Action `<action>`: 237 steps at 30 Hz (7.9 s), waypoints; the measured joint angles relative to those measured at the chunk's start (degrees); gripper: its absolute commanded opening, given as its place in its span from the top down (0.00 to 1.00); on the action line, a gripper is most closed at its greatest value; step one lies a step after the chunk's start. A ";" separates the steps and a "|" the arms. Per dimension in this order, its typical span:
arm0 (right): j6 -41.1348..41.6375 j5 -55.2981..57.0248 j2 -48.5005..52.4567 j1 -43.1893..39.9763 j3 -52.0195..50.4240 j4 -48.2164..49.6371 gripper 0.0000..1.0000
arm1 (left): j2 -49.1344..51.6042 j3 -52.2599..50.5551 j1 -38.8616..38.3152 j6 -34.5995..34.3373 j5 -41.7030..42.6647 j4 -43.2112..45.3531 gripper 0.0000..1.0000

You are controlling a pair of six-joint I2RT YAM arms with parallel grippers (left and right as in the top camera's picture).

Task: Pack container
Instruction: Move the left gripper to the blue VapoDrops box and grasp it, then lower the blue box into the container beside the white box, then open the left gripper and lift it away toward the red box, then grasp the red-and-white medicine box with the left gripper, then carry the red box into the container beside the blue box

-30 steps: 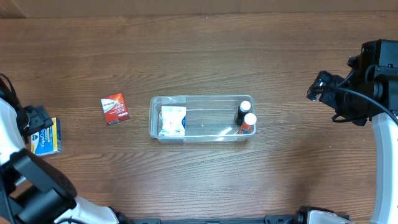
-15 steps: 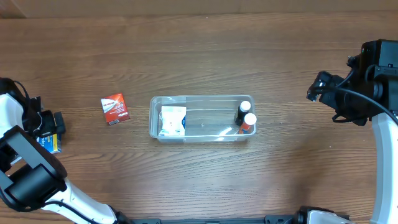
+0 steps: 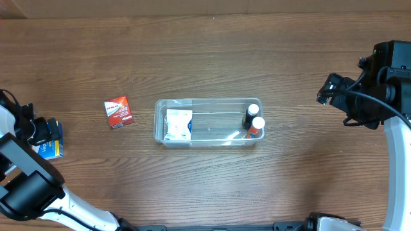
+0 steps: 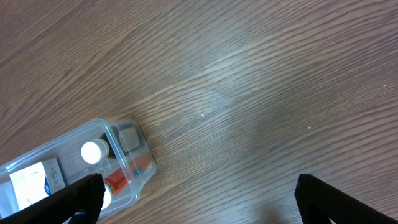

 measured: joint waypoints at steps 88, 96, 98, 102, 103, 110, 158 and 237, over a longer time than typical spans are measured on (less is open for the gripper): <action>-0.13 -0.61 0.00 0.00 -0.02 -1.38 0.00 | -15.30 3.96 -73.79 -55.71 9.22 -11.85 0.38; -0.11 -0.59 0.00 0.00 -0.02 -1.55 0.00 | -10.62 3.96 -73.79 -57.09 9.22 -10.25 0.38; -0.13 -0.61 0.00 0.00 0.00 -1.53 0.00 | -9.73 3.96 -73.79 -57.09 9.22 -10.36 0.37; -0.11 -0.59 0.00 0.00 -0.02 -1.57 0.00 | -8.17 3.96 -73.79 -57.09 9.22 -11.13 0.32; -0.13 -0.61 0.00 0.00 -0.02 -1.57 0.00 | -8.09 3.96 -73.79 -57.09 9.22 -11.28 0.31; -0.13 -0.61 0.00 0.00 -0.02 -1.57 0.00 | -8.09 3.96 -73.79 -57.16 9.22 -11.26 0.00; -0.13 -0.61 0.00 0.00 -0.02 -1.40 0.00 | 0.39 8.59 -34.88 -41.11 -2.80 -11.91 0.00; -0.11 -0.63 0.00 0.00 -0.02 -1.16 0.00 | -11.41 19.71 -82.23 -60.81 1.57 -18.12 0.22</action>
